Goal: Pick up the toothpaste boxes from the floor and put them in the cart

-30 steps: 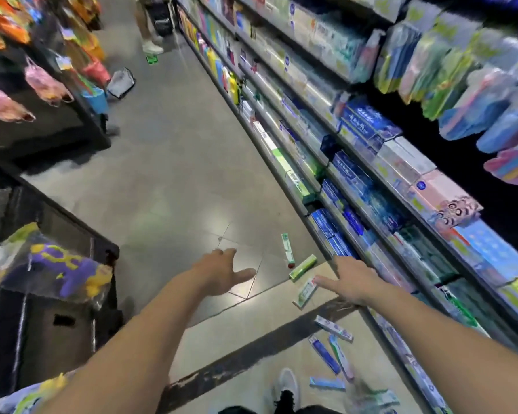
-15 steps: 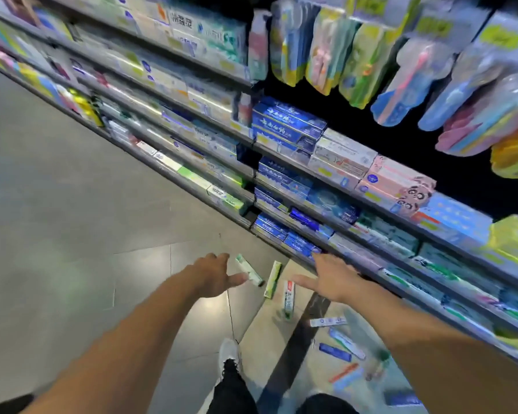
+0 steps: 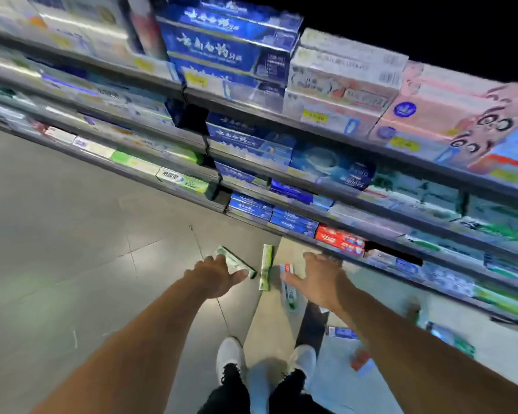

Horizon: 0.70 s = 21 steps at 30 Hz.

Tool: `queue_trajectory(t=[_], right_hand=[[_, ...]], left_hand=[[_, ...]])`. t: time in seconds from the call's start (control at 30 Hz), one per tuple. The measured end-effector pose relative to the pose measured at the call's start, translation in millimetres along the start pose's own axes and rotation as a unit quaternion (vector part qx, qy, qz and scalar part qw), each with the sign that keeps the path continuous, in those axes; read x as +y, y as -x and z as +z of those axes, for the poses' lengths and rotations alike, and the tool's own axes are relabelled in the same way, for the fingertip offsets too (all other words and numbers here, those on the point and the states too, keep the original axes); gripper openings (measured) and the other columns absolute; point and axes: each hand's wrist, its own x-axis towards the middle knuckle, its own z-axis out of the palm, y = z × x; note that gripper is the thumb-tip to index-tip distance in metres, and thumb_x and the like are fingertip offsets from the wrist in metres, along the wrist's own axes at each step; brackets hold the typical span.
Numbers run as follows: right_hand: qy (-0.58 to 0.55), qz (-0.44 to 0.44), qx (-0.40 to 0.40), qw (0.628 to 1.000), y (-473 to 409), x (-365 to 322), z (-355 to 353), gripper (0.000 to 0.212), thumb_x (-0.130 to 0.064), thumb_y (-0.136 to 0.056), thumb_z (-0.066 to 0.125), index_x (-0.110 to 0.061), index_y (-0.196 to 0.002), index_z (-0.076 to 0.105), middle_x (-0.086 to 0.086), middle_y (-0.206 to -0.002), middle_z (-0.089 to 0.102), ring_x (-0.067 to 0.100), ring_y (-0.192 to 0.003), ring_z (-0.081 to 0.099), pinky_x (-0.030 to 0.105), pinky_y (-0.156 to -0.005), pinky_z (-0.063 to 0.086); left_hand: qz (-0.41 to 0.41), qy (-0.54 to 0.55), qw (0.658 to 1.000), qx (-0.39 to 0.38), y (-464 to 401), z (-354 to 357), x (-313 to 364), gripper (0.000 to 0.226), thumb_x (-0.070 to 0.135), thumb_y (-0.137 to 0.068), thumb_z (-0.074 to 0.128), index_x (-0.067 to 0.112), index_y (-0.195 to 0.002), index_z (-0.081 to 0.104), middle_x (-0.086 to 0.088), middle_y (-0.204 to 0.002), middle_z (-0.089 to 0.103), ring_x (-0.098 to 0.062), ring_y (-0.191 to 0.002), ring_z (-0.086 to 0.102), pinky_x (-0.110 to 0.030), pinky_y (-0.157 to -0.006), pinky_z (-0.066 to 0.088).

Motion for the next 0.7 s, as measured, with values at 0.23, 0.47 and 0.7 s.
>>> queue_trajectory(t=[0.23,0.47,0.7], right_hand=[[-0.112,0.068,0.044,0.990,-156.4,33.5,154.0,0.064,-0.060,-0.086,0.059,-0.008,-0.123,0.054,0.014,-0.119,0.063,0.031,-0.108,0.061,0.034,-0.084,0.048],[-0.125,0.088,0.027,0.988,-296.7,55.8,302.5,0.053,-0.058,-0.087,0.060,-0.010,-0.109,0.055,0.010,-0.107,0.065,0.030,-0.101,0.062,0.033,-0.074,0.043],[-0.136,0.102,0.054,0.984,-387.0,63.5,356.1,0.053,-0.054,-0.086,0.063,-0.010,-0.114,0.054,0.008,-0.111,0.062,0.024,-0.093,0.062,0.027,-0.068,0.040]], left_hand=[[-0.046,0.075,0.996,0.022,-178.0,121.0,-11.4,0.077,0.060,-0.096,0.040,-0.006,-0.136,0.036,-0.022,-0.135,0.048,-0.035,-0.125,0.048,-0.038,-0.101,0.039],[-0.054,0.157,0.986,0.002,-350.3,210.7,-45.7,0.056,0.051,-0.092,0.057,-0.001,-0.112,0.053,-0.013,-0.104,0.062,-0.023,-0.080,0.058,-0.027,-0.068,0.049],[-0.142,0.407,0.902,0.026,-458.1,236.1,-65.6,0.068,0.046,-0.082,0.075,-0.001,-0.123,0.047,-0.019,-0.088,0.067,-0.030,-0.055,0.066,-0.034,-0.044,0.055]])
